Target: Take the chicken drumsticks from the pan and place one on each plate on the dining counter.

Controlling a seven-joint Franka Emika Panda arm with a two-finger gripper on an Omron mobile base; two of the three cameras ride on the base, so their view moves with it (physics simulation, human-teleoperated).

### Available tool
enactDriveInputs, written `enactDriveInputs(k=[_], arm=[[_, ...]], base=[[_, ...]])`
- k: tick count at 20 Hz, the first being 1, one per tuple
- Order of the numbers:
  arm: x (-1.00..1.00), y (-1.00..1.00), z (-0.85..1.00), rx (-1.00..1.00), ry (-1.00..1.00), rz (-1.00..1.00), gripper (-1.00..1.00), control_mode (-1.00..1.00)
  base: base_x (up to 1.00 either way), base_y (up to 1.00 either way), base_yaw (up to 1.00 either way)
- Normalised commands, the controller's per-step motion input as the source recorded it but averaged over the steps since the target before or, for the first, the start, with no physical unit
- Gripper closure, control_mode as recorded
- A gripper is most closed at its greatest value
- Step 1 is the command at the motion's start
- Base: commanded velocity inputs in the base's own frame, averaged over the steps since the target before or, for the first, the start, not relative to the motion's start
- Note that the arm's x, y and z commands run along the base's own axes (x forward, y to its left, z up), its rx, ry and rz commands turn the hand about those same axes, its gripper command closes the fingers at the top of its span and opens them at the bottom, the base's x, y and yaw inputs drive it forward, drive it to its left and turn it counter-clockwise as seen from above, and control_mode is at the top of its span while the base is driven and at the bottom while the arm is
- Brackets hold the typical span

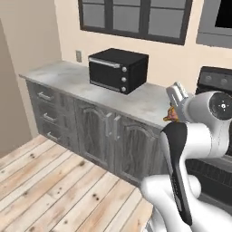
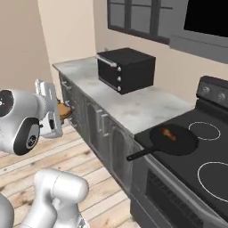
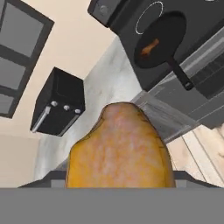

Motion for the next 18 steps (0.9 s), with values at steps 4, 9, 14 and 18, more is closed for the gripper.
enactDriveInputs(k=[4,9,14,18], arm=[[0.00,0.00,0.00,0.00,0.00,0.00,1.00,1.00],[0.00,0.00,0.00,0.00,0.00,0.00,1.00,1.00],[0.00,0.00,0.00,0.00,0.00,0.00,1.00,1.00],[0.00,0.00,0.00,0.00,0.00,0.00,1.00,1.00]], base=[[-0.12,-0.07,0.91],[-0.16,-0.04,0.92],[-0.22,-0.04,0.86],[-0.11,-0.03,0.75]])
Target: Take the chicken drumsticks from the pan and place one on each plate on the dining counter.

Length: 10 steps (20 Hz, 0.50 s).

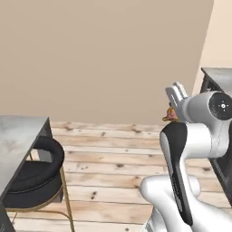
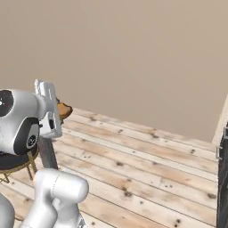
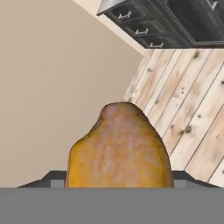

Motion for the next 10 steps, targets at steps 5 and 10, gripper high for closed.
enactDriveInputs(k=[5,10], arm=[[0.00,0.00,0.00,0.00,0.00,0.00,1.00,1.00],[0.00,0.00,0.00,0.00,0.00,0.00,1.00,1.00]], base=[[0.03,-0.27,0.58],[0.18,-0.30,0.54]])
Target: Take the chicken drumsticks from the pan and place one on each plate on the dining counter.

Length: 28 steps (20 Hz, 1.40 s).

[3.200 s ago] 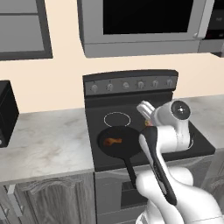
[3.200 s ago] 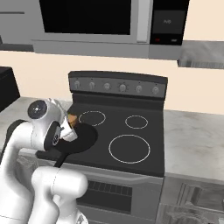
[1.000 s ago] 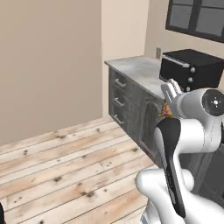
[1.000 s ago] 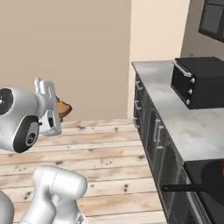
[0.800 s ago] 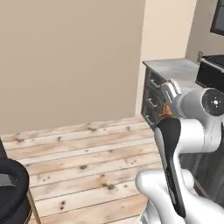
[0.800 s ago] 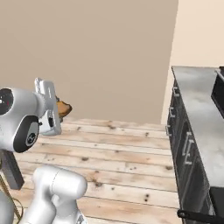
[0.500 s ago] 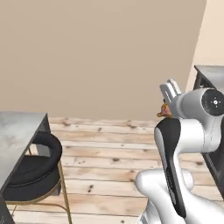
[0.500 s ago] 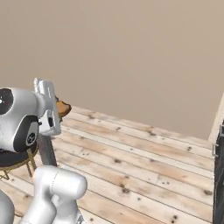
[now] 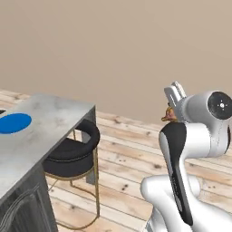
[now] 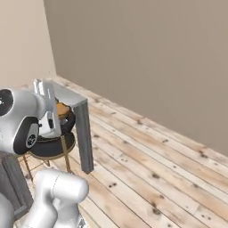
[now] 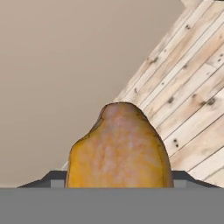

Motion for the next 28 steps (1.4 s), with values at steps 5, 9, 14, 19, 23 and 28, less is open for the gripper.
enactDriveInputs(k=[5,9,14,19,23,28], arm=[[0.00,0.00,0.00,0.00,0.00,0.00,1.00,1.00],[0.00,0.00,0.00,0.00,0.00,0.00,1.00,1.00],[0.00,0.00,0.00,0.00,0.00,0.00,1.00,1.00],[0.00,0.00,0.00,0.00,0.00,0.00,1.00,1.00],[0.00,0.00,0.00,0.00,0.00,0.00,1.00,1.00],[0.00,0.00,0.00,0.00,0.00,0.00,1.00,1.00]], base=[[0.08,-0.04,0.68],[0.31,-0.18,0.62],[0.51,-0.38,0.54],[0.59,-0.36,0.50],[0.50,-0.28,0.49],[0.48,-0.22,0.45]])
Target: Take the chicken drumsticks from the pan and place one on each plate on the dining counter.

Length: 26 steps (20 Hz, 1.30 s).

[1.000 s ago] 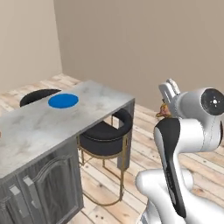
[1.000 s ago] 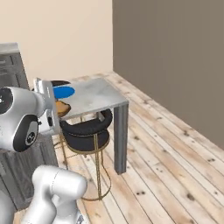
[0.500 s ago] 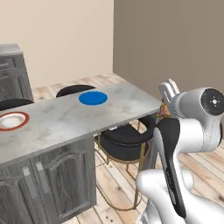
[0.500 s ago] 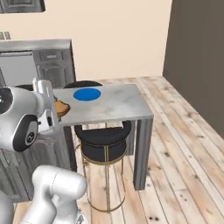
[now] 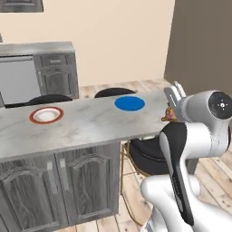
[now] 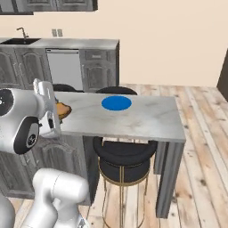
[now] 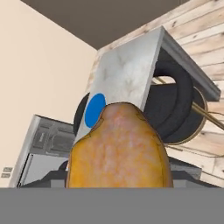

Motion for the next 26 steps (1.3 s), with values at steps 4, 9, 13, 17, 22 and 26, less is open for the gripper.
enactDriveInputs(k=[4,9,13,17,22,26], arm=[[0.00,0.00,0.00,0.00,0.00,0.00,1.00,1.00],[0.00,0.00,0.00,0.00,0.00,0.00,1.00,1.00],[0.00,0.00,0.00,0.00,0.00,0.00,1.00,1.00],[0.00,0.00,0.00,0.00,0.00,0.00,1.00,1.00],[0.00,0.00,0.00,0.00,0.00,0.00,1.00,1.00],[0.75,-0.09,0.00,0.01,0.00,0.00,1.00,-1.00]], base=[[0.46,-0.14,0.36],[0.54,0.00,0.20],[0.53,-0.02,0.13],[0.50,0.00,0.11],[0.54,0.00,0.11],[0.00,0.00,0.00]])
